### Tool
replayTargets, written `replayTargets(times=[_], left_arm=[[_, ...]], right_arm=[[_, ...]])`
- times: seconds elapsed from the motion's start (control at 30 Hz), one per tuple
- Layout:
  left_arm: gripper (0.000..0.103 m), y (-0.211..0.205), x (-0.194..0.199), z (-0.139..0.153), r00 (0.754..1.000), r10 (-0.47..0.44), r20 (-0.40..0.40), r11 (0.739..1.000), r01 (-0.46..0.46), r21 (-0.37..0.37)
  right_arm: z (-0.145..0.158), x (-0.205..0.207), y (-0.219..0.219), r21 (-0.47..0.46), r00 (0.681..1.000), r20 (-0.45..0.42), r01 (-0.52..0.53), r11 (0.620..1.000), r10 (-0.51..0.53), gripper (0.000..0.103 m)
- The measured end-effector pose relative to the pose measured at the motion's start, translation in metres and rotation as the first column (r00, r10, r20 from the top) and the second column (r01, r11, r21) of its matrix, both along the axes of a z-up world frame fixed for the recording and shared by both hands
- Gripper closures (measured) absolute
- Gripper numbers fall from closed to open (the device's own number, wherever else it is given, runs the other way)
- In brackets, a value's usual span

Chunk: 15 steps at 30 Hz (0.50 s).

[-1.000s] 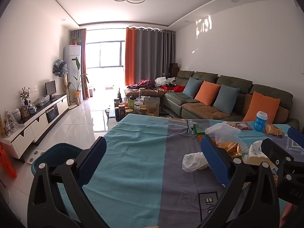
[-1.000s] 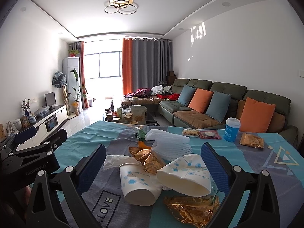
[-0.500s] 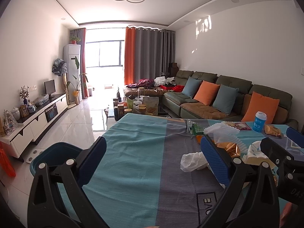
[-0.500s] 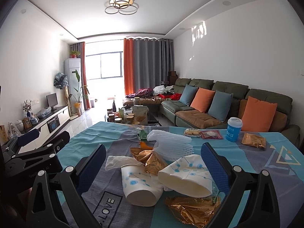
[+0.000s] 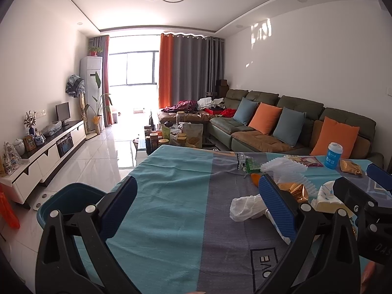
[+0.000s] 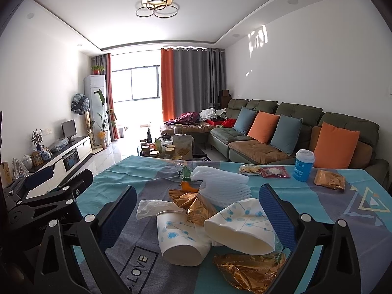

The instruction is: Collect trash

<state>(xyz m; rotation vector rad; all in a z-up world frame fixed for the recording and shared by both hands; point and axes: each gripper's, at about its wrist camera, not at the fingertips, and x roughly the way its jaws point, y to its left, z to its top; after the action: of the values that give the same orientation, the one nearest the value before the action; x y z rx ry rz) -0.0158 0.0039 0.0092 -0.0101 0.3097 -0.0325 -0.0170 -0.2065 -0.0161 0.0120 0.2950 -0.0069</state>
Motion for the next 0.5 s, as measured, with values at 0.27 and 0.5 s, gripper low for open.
replayTargets(times=[0.27, 0.5], left_arm=[[0.005, -0.001, 0.0045, -0.0023, 1.0, -0.009, -0.01, 1.0, 0.009, 0.002], [0.005, -0.0029, 0.0073, -0.0034, 1.0, -0.014, -0.018, 1.0, 0.014, 0.002]], right_arm=[[-0.002, 0.0016, -0.0036, 0.01, 1.0, -0.006, -0.002, 1.0, 0.002, 0.006], [-0.0049, 0.0052, -0.0088, 0.017, 1.0, -0.015, -0.009, 1.0, 0.009, 0.006]])
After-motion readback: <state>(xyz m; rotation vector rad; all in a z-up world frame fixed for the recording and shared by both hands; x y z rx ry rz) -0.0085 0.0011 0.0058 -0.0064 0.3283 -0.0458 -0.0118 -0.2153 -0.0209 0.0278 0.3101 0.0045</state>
